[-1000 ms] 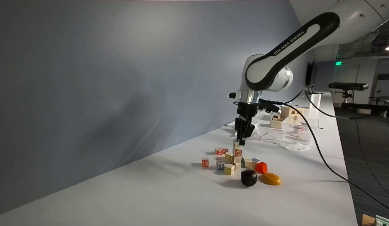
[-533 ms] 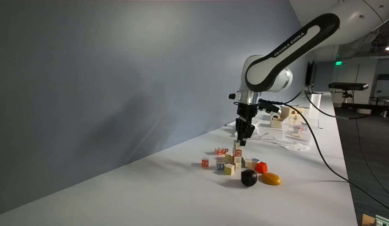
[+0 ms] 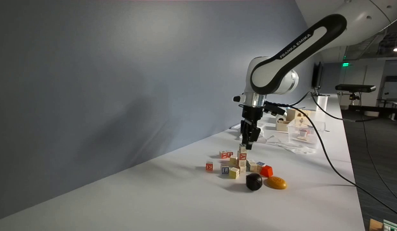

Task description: Add one more cube to the stacked up cubes

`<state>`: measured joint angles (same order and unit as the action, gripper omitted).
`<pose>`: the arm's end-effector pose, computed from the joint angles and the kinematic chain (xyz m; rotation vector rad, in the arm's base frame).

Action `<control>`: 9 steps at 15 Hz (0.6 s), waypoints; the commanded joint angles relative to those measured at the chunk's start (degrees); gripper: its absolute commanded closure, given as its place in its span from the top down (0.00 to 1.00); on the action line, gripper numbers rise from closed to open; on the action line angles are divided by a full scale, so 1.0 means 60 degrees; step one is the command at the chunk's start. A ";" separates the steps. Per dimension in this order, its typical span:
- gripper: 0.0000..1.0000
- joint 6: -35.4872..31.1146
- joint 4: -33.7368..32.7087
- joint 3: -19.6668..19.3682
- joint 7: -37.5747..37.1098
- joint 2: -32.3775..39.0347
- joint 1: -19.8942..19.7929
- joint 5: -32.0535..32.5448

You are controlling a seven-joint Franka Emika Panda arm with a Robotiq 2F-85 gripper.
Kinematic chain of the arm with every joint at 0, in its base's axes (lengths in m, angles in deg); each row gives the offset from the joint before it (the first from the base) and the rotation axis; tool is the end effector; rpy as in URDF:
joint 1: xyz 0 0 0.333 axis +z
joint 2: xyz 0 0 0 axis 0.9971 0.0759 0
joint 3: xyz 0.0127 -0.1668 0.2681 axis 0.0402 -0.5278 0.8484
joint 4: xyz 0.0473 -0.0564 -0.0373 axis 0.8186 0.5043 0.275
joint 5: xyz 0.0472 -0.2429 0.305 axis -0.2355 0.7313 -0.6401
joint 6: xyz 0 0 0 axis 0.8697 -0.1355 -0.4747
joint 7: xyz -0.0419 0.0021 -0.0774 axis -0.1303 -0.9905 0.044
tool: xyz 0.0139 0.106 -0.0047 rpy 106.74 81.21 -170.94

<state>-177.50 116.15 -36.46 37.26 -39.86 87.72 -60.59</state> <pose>0.4872 -0.0261 0.3845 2.7898 1.3961 0.1478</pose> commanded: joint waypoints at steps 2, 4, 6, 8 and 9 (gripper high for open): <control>0.88 0.0218 -0.0156 0.0143 -0.0253 0.0016 -0.0106 0.0204; 0.99 0.0281 -0.0173 0.0163 -0.0300 -0.0061 -0.0101 0.0239; 1.00 0.0539 -0.0252 0.0193 -0.0323 -0.0195 -0.0060 0.0119; 1.00 0.0963 -0.0390 0.0268 -0.0528 -0.0376 -0.0032 0.0103; 1.00 0.1176 -0.0474 0.0317 -0.0688 -0.0476 -0.0024 0.0152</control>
<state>-174.94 114.72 -35.77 36.01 -40.39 87.74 -60.58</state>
